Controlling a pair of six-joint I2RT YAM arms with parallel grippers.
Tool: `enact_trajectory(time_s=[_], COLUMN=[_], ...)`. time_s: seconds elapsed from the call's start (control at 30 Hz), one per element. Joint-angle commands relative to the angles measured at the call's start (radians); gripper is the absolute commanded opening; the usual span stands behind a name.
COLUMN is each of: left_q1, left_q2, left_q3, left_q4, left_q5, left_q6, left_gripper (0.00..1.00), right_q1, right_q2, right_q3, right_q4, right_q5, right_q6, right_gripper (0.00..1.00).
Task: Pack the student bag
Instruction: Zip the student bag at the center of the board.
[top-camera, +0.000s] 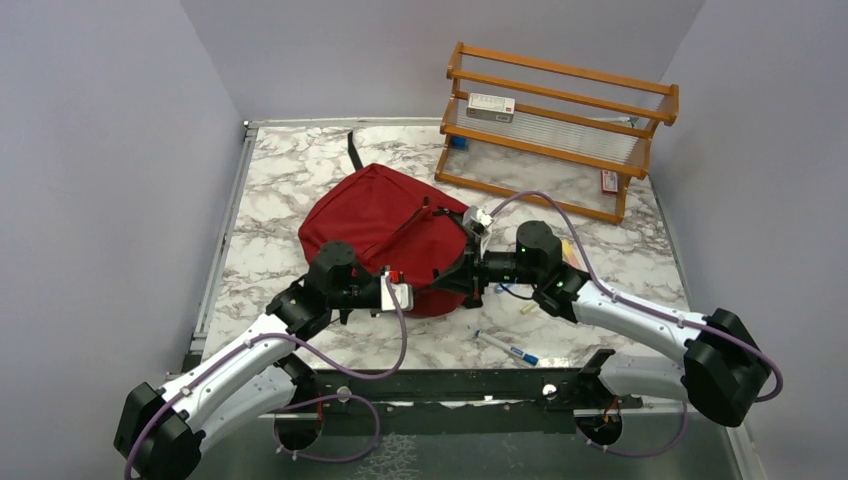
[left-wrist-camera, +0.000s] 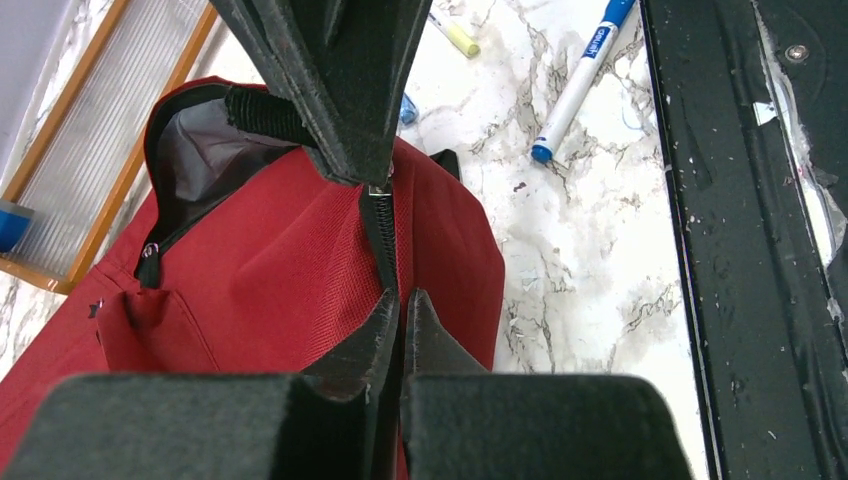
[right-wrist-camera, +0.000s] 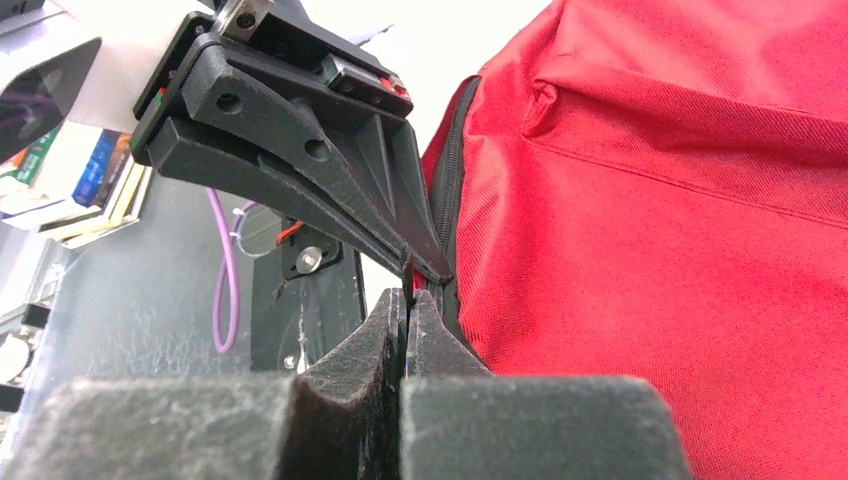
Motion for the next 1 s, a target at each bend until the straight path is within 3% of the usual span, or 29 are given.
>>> enact_trajectory(time_s=[0.0, 0.27, 0.6, 0.97], left_q1=[-0.007, -0.007, -0.007, 0.017], left_q2=[0.011, -0.019, -0.013, 0.005], left_q3=[0.006, 0.01, 0.022, 0.039], left_q4=[-0.052, -0.11, -0.176, -0.221], left_q5=[-0.031, -0.15, -0.368, -0.8], left_q6=[0.015, 0.058, 0.003, -0.079], left_gripper=[0.0, 0.0, 0.0, 0.0], right_q1=[0.005, 0.005, 0.005, 0.005], right_q2=[-0.095, -0.245, -0.298, -0.233], right_q3=[-0.014, -0.082, -0.134, -0.075], right_q4=[-0.033, -0.113, -0.134, -0.223], right_q5=[0.077, 0.263, 0.529, 0.728], right_q6=[-0.037, -0.089, -0.151, -0.149], right_gripper=[0.01, 0.01, 0.01, 0.01])
